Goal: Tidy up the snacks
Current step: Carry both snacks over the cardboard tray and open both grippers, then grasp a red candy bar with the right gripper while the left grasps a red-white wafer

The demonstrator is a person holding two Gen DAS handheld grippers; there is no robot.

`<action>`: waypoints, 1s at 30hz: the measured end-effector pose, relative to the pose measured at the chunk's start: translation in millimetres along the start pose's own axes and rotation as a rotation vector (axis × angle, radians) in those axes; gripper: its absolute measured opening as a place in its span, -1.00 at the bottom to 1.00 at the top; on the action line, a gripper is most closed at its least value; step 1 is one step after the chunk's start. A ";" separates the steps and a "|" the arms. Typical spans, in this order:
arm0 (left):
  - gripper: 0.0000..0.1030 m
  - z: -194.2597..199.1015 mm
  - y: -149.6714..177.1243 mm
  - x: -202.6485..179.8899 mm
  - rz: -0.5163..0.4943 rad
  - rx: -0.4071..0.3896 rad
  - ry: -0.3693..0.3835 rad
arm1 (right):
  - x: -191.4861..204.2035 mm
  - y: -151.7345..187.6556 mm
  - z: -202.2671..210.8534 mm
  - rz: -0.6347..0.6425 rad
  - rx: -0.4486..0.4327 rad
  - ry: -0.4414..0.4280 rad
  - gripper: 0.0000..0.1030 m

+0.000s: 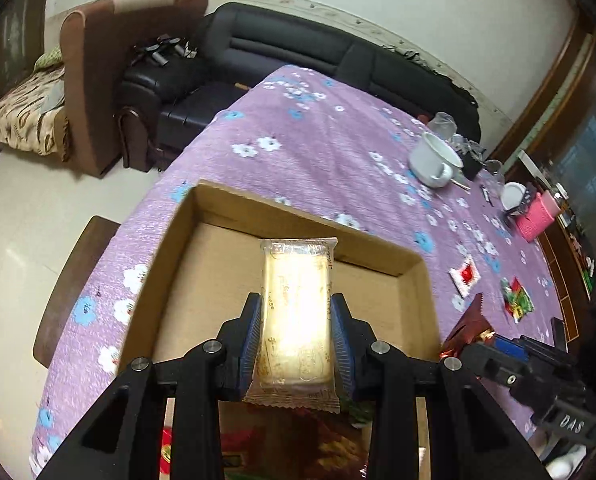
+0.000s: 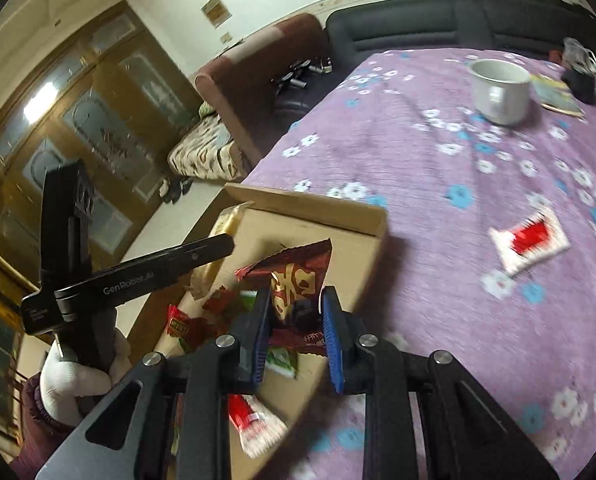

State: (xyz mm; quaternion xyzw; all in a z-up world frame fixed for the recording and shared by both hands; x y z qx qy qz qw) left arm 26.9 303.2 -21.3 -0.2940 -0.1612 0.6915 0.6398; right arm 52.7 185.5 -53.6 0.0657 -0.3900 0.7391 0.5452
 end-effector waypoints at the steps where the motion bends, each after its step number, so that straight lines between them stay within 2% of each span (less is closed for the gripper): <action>1: -0.30 -1.1 -0.5 2.2 0.004 0.003 -0.002 | 2.6 -1.2 -6.2 0.009 0.003 0.009 -0.53; 7: -0.30 -6.2 2.2 16.3 0.035 0.011 -0.003 | 9.3 -10.2 -39.6 0.034 0.019 0.067 -0.53; 9: -0.22 -4.8 4.3 20.0 0.064 0.009 0.024 | 6.9 -11.7 -45.8 0.044 0.020 0.086 -0.53; 12: -0.07 2.4 5.2 22.2 0.092 -0.010 0.051 | 7.0 -12.1 -50.0 0.045 0.013 0.088 -0.33; 13: 0.03 6.7 4.8 21.7 0.099 -0.019 0.055 | 5.8 -10.7 -48.0 0.042 0.009 0.087 -0.28; 18: 0.37 34.8 2.1 15.8 0.122 -0.089 0.059 | -0.5 -10.5 -23.5 0.014 -0.023 0.066 -0.23; 20: 0.60 44.8 2.4 10.5 0.130 -0.108 0.062 | -6.1 -8.5 -8.4 -0.003 -0.043 0.058 -0.13; 26: 0.68 72.3 11.4 -30.0 0.134 -0.142 0.115 | -42.9 8.9 38.1 -0.066 -0.080 0.060 -0.10; 30: 0.70 87.0 20.4 -79.6 0.106 -0.176 0.213 | -82.1 23.8 71.1 -0.114 -0.112 0.087 -0.10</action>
Point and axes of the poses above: each gripper's, at about its wrist camera, not at the fingertips, and z roughly against the way its jaws point, x to its left, y to its underside, the point moved 10 cm from there along -z, roughly the way its jaws point, and after that the axes turned 10 degrees about -z, right-handed, at the moved point
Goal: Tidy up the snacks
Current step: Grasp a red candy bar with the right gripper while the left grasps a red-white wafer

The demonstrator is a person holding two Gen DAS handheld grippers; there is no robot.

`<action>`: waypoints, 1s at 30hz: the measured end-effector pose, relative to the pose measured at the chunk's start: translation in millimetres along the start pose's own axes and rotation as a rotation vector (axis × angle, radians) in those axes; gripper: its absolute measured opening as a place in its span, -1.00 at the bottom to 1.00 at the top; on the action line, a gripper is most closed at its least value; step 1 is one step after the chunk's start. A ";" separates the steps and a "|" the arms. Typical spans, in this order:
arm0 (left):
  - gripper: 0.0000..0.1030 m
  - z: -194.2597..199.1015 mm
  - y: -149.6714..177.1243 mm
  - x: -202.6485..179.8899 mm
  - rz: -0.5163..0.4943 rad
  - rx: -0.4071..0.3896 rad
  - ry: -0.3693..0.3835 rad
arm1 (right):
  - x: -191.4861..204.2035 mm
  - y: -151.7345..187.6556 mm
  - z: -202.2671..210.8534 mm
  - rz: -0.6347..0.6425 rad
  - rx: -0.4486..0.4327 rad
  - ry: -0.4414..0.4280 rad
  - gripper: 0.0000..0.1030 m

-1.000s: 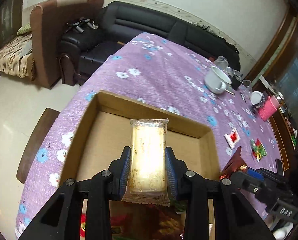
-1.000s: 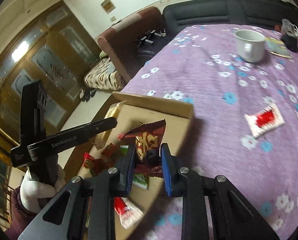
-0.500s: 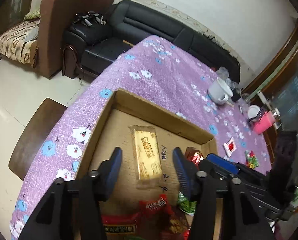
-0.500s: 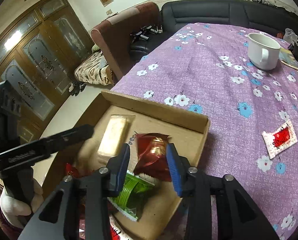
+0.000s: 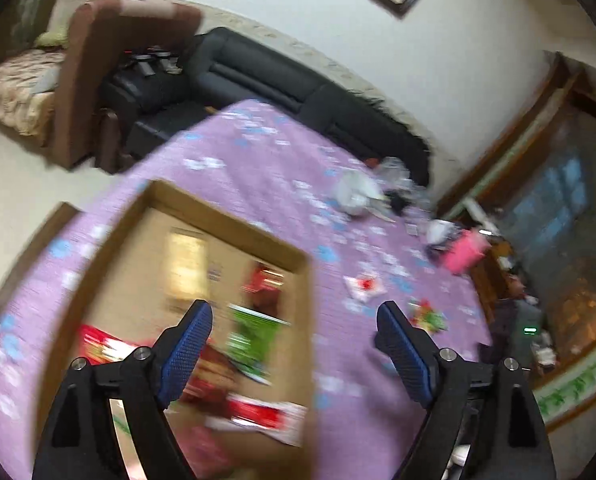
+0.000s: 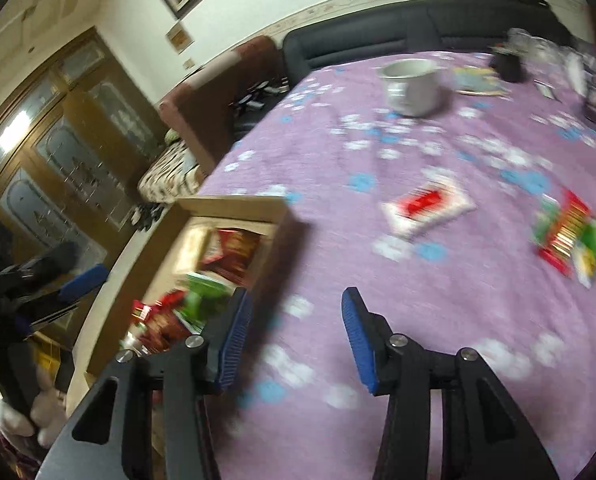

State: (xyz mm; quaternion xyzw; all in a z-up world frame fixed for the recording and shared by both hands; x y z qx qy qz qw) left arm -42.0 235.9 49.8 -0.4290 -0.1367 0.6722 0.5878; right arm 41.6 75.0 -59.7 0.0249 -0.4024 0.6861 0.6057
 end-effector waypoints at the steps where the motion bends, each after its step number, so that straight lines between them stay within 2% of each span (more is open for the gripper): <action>1: 0.70 -0.3 4.6 -13.8 -0.004 0.002 0.035 | -14.2 1.3 8.2 -0.013 -0.009 0.013 -0.10; 4: 0.70 -5.0 20.8 -56.2 -0.041 0.019 0.127 | -71.1 0.3 37.8 -0.066 -0.050 0.094 -0.10; 6: 0.70 -14.2 36.4 -80.7 -0.050 0.066 0.187 | -108.1 -3.6 56.0 -0.114 -0.077 0.142 -0.11; 11: 0.70 -40.5 66.5 -108.6 -0.089 0.166 0.206 | -177.8 -16.5 90.8 -0.204 -0.139 0.231 -0.11; 16: 0.70 -51.3 80.0 -118.1 -0.129 0.197 0.156 | -190.8 -34.0 91.8 -0.230 -0.169 0.211 -0.10; 20: 0.70 -53.4 82.9 -117.6 -0.166 0.191 0.111 | -176.5 -54.4 67.7 -0.233 -0.153 0.161 -0.09; 22: 0.70 -52.5 83.7 -115.6 -0.170 0.192 0.108 | -170.5 -61.6 56.8 -0.220 -0.144 0.168 -0.09; 26: 0.70 -54.7 86.7 -112.0 -0.185 0.203 0.097 | -170.8 -76.6 34.2 -0.158 -0.148 0.299 -0.09; 30: 0.70 -59.5 88.2 -108.9 -0.181 0.219 0.103 | -173.7 -83.6 18.5 -0.148 -0.140 0.355 -0.14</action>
Point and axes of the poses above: each gripper's, at about its wrist camera, not at the fingertips, and z roughly against the way its jaws point, x to its left, y to its underside, the point moved 10 cm from there along -z, roughly the way its jaws point, and after that the axes turned 10 degrees about -z, right-handed, at the moved point
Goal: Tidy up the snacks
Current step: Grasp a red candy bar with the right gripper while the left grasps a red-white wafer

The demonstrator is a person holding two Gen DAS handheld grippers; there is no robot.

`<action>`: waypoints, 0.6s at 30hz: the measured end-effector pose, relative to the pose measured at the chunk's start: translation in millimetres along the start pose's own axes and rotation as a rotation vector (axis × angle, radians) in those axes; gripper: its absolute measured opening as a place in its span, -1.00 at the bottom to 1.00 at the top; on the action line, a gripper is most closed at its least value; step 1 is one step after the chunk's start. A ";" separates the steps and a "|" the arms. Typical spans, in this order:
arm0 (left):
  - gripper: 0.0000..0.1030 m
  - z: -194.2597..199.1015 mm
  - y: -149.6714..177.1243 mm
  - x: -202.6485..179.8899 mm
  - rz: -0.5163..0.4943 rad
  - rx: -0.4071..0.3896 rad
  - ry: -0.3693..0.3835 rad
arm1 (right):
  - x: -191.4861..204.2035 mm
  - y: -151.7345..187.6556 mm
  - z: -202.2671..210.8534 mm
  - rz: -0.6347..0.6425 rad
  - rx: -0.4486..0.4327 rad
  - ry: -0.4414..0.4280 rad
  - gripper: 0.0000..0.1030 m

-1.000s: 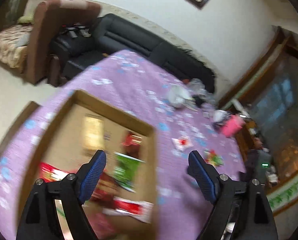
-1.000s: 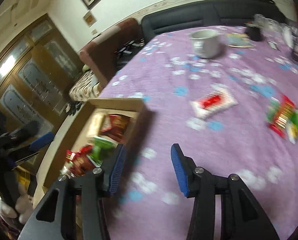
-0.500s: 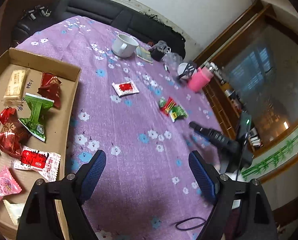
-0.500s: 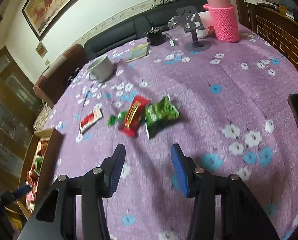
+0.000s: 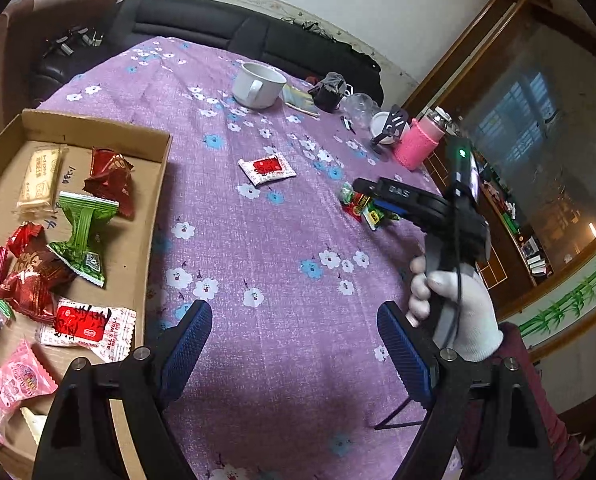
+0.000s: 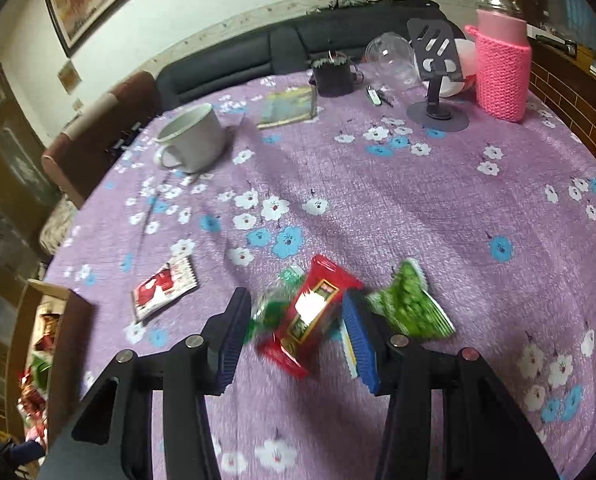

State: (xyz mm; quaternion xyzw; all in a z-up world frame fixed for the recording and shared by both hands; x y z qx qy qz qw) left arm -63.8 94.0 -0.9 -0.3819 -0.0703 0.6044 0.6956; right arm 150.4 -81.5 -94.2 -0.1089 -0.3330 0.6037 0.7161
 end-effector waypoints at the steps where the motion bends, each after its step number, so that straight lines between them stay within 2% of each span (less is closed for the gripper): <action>1: 0.70 -1.0 -0.5 0.8 -0.001 0.002 -0.002 | 0.8 0.8 -6.0 0.004 0.009 0.013 -0.24; 2: 0.70 -2.1 -1.1 1.3 -0.003 0.004 -0.003 | 0.0 2.2 -10.4 0.010 0.019 0.027 -0.25; 5: 0.70 -5.7 -5.4 1.3 -0.025 0.012 -0.011 | 0.6 2.0 -7.6 -0.004 0.002 -0.003 -0.53; 6: 0.70 -6.8 -8.0 1.3 -0.035 0.015 -0.015 | 0.2 2.0 -4.6 -0.011 0.001 -0.018 -0.96; 9: 0.70 -8.0 -19.0 2.1 -0.060 0.018 -0.023 | -3.4 9.5 9.3 -0.068 0.035 -0.115 -0.97; 12: 0.70 -15.9 -35.7 7.6 -0.082 0.019 -0.048 | -7.9 19.1 21.7 -0.074 0.044 -0.158 -0.97; 15: 0.70 -31.8 -55.4 13.4 -0.102 0.028 -0.067 | -7.4 22.8 27.0 -0.083 0.036 -0.216 -0.94; 17: 0.70 -45.9 -68.3 17.4 -0.122 0.044 -0.087 | -6.9 20.8 25.1 -0.062 0.012 -0.198 -0.55; 18: 0.70 -55.2 -75.1 19.8 -0.139 0.057 -0.100 | -5.9 18.9 21.2 -0.053 0.009 -0.181 -0.20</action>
Point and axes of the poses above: each gripper's, at about its wrist camera, not at the fingertips, and z roughly against the way its jaws point, x to its left, y to its underside, the point moved 10 cm from there along -z, roughly the way its jaws point, and after that the axes turned 10 degrees about -z, right-handed, at the moved point
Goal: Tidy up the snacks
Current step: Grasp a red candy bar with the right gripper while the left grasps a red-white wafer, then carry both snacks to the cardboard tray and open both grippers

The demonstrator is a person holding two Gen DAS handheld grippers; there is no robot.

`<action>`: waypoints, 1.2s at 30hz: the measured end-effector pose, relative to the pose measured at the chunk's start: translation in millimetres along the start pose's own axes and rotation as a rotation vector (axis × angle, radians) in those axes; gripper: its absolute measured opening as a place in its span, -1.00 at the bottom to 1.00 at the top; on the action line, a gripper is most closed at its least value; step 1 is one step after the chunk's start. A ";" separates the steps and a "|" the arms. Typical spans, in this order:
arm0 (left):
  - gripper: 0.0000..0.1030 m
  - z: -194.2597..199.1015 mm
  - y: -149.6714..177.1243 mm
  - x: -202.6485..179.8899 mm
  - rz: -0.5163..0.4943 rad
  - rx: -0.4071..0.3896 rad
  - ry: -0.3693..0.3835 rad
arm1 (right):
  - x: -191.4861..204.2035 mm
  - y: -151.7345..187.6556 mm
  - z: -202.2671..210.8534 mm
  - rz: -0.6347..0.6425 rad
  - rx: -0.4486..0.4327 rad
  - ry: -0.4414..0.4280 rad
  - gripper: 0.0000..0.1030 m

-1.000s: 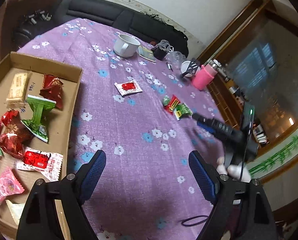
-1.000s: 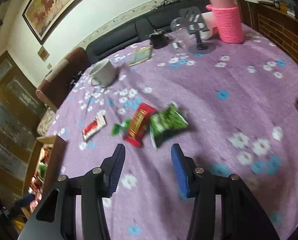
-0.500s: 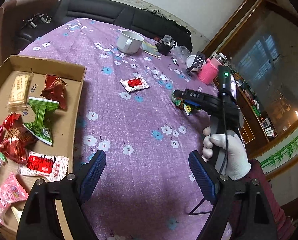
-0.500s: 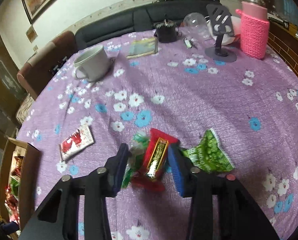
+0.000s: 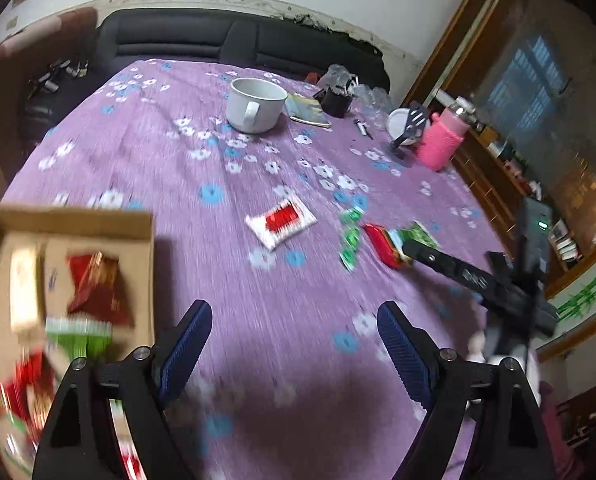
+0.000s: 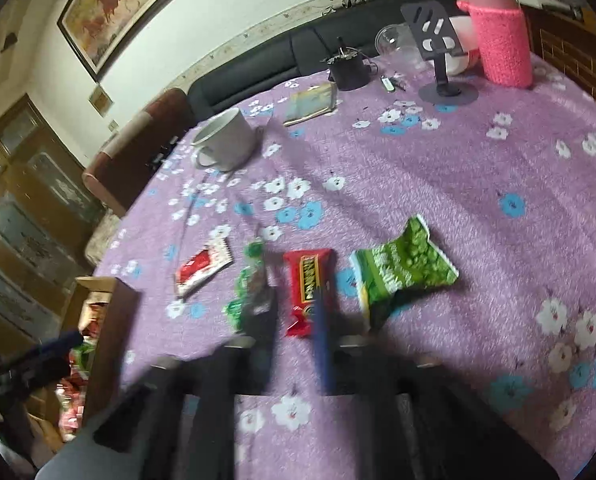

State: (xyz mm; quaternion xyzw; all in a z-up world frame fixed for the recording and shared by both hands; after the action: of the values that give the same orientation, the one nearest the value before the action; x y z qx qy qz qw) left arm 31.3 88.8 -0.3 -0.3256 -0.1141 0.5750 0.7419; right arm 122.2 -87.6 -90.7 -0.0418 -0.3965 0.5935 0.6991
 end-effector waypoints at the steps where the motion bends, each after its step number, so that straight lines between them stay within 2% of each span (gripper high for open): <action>1: 0.70 -6.8 -5.1 2.7 -0.014 0.009 -0.016 | 0.7 -2.6 -3.7 0.006 -0.004 0.010 -0.12; 3: 0.70 -20.5 -15.7 4.8 -0.058 0.023 -0.044 | 0.4 -7.4 -12.5 0.015 -0.004 0.031 -0.12; 5: 0.70 -37.2 -25.6 5.3 -0.127 0.041 -0.082 | 3.0 -5.8 -21.3 0.023 0.018 0.013 -0.16; 7: 0.70 -54.5 -32.7 5.9 -0.182 0.067 -0.126 | 2.3 0.2 -30.9 0.041 0.037 0.022 -0.45; 9: 0.70 -71.3 -37.8 7.8 -0.226 0.091 -0.164 | 2.0 1.6 -33.0 0.044 0.048 0.019 -0.64; 12: 0.70 -90.4 -44.2 8.1 -0.297 0.114 -0.209 | 1.6 2.6 -33.8 0.042 0.059 0.007 -0.64; 19: 0.70 -126.2 -54.9 -1.5 -0.445 0.159 -0.206 | 0.6 2.9 -30.3 0.004 0.085 -0.039 -0.64; 23: 0.69 -135.5 -52.1 4.0 -0.457 0.179 -0.183 | -0.7 1.0 -27.2 -0.013 0.080 -0.054 -0.64; 24: 0.65 -135.5 -50.3 4.3 -0.442 0.185 -0.164 | -0.9 0.4 -27.2 -0.018 0.079 -0.058 -0.64; 26: 0.08 -134.0 -48.1 0.7 -0.402 0.189 -0.095 | -1.4 0.0 -27.3 -0.028 0.080 -0.065 -0.64; 29: -0.32 -129.9 -44.9 -3.3 -0.398 0.184 -0.094 | -1.2 0.2 -27.5 -0.027 0.077 -0.064 -0.64; 36: -0.33 -118.5 -35.4 -7.8 -0.356 0.157 -0.086 | 3.8 0.4 -23.3 -0.014 0.063 -0.081 -0.64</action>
State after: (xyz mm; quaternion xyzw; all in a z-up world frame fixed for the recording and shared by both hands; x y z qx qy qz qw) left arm 120.9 35.4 -67.3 -0.2164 -0.1563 0.4555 0.8493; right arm 135.8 -74.6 -104.9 0.0070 -0.4060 0.6018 0.6877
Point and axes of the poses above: each gripper's, at about its wrist camera, not at the fingertips, and z roughly against the way its jaws point, x to its left, y to its underside, the point moved 10 cm from there along -z, roughly the way its jaws point, and after that the axes turned 10 degrees about -z, right-handed, at the moved point
